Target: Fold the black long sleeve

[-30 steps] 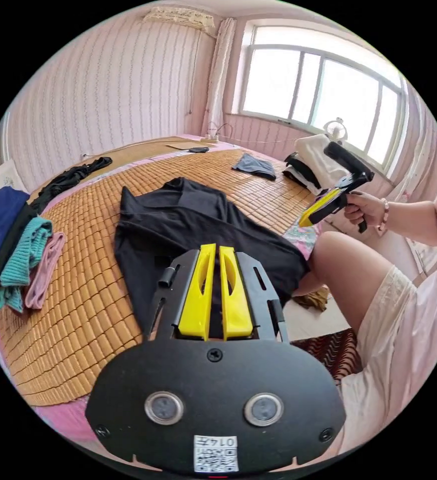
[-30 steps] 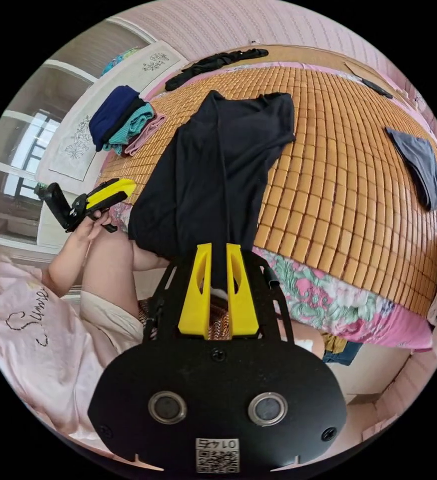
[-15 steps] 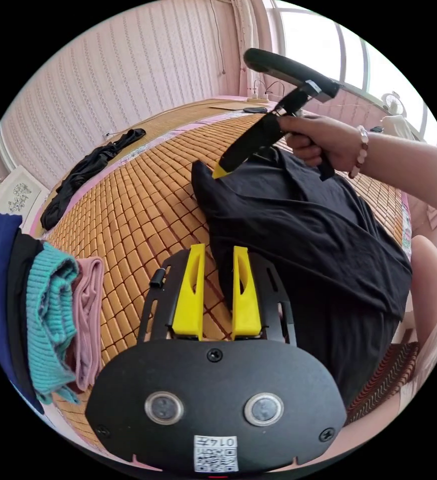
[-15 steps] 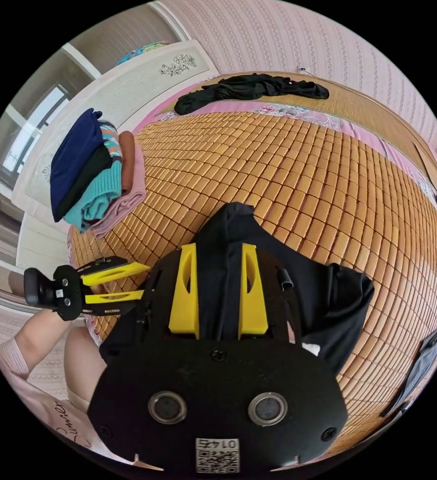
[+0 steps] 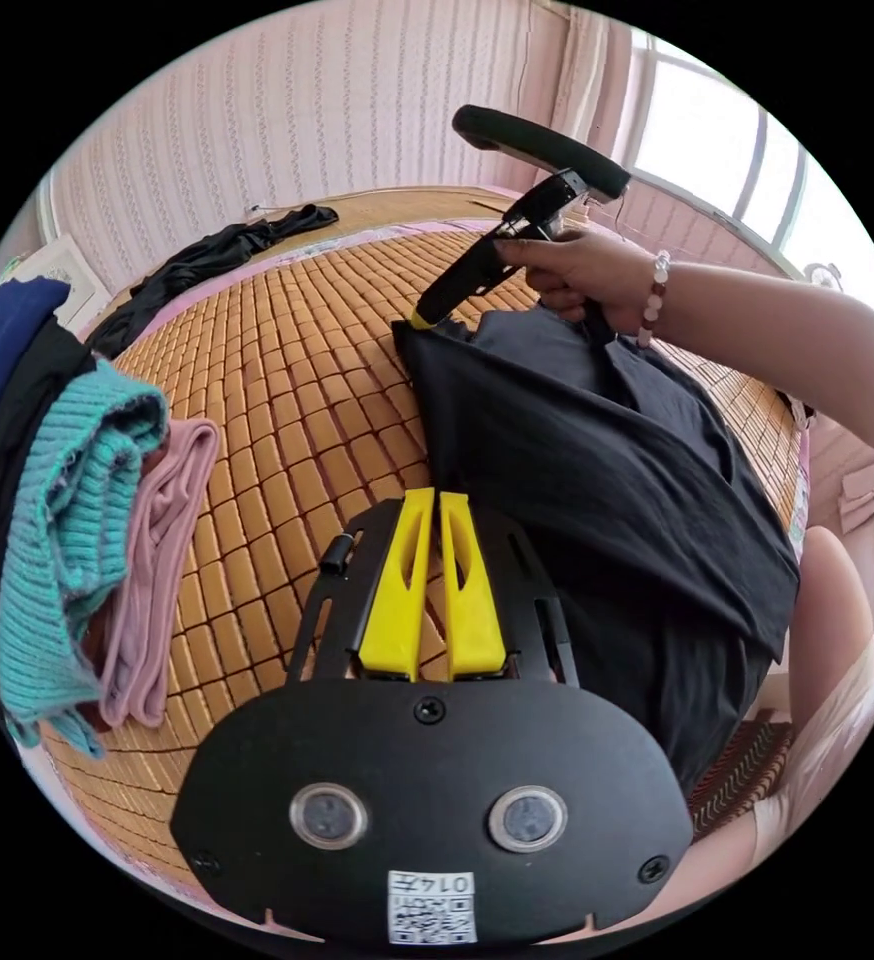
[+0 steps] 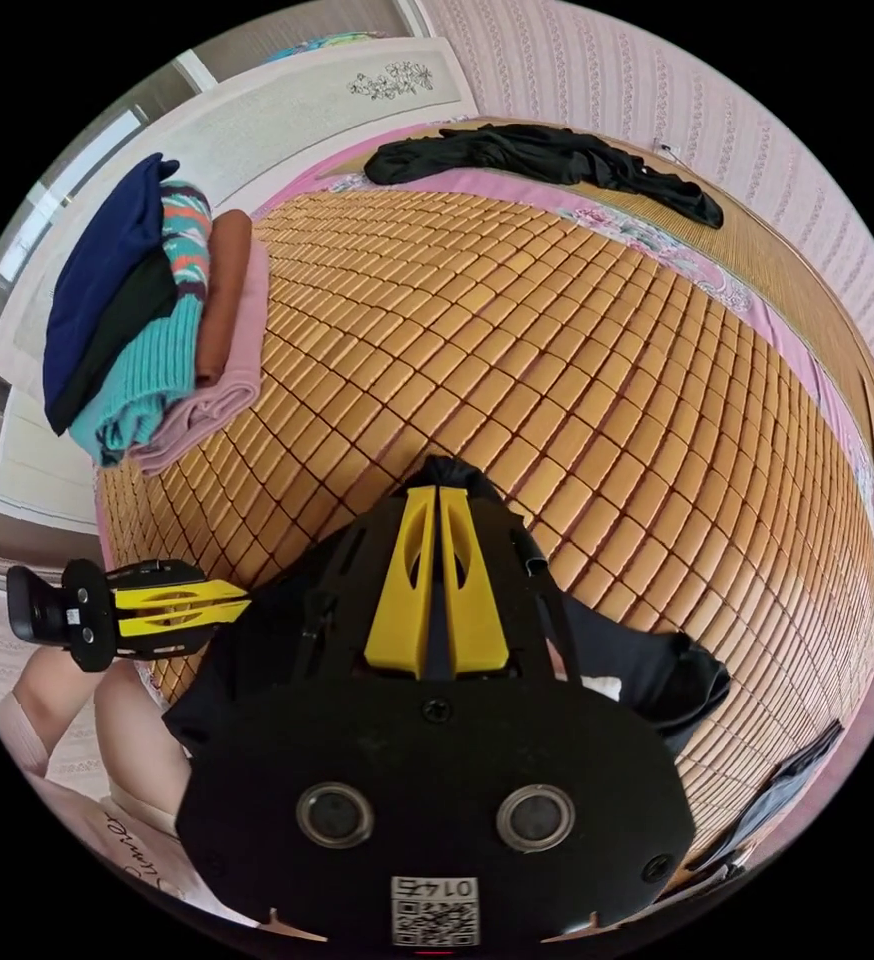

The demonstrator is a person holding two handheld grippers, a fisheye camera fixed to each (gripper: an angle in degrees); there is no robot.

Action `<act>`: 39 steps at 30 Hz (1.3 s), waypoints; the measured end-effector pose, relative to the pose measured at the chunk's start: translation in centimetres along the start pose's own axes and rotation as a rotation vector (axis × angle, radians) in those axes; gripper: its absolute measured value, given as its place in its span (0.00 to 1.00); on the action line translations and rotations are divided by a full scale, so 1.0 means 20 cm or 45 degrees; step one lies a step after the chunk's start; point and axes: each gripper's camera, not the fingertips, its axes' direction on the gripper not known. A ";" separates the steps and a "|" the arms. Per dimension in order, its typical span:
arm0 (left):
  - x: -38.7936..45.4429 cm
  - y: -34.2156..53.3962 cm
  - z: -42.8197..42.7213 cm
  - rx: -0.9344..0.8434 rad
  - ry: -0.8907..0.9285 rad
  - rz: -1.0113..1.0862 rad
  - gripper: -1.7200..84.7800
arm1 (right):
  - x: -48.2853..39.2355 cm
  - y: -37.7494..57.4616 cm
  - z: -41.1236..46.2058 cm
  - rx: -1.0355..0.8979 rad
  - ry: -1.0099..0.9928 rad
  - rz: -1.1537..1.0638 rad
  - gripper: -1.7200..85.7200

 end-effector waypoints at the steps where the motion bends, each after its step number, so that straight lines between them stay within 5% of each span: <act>1: -0.01 0.00 -0.01 -0.005 -0.002 -0.004 0.01 | 0.02 0.01 -0.02 -0.007 -0.006 0.006 0.04; 9: -0.19 -0.05 -0.13 0.024 -0.056 -0.063 0.02 | 0.42 0.41 -0.54 0.329 -0.167 0.124 0.11; 13: -0.27 -0.22 -0.13 0.140 0.027 -0.157 0.06 | 0.73 0.72 -0.60 0.195 0.158 0.305 0.12; 16: -0.31 -0.38 -0.05 0.199 0.080 -0.198 0.09 | 0.84 0.84 -0.54 0.065 0.170 0.335 0.15; 21: -0.33 -0.64 0.16 0.058 0.078 -0.213 0.14 | 0.93 0.89 -0.57 0.235 0.004 0.425 0.13; 27: -0.33 -0.79 0.24 -0.126 0.014 -0.196 0.04 | 0.95 0.85 -0.52 0.120 -0.052 0.353 0.03; 34: -0.40 -0.87 -0.06 0.184 0.049 -0.332 0.02 | 1.12 0.99 -0.88 0.337 -0.060 0.573 0.01; 39: -0.32 -0.66 -0.34 0.293 0.160 -0.147 0.02 | 1.01 1.24 -1.09 0.514 -0.220 0.496 0.02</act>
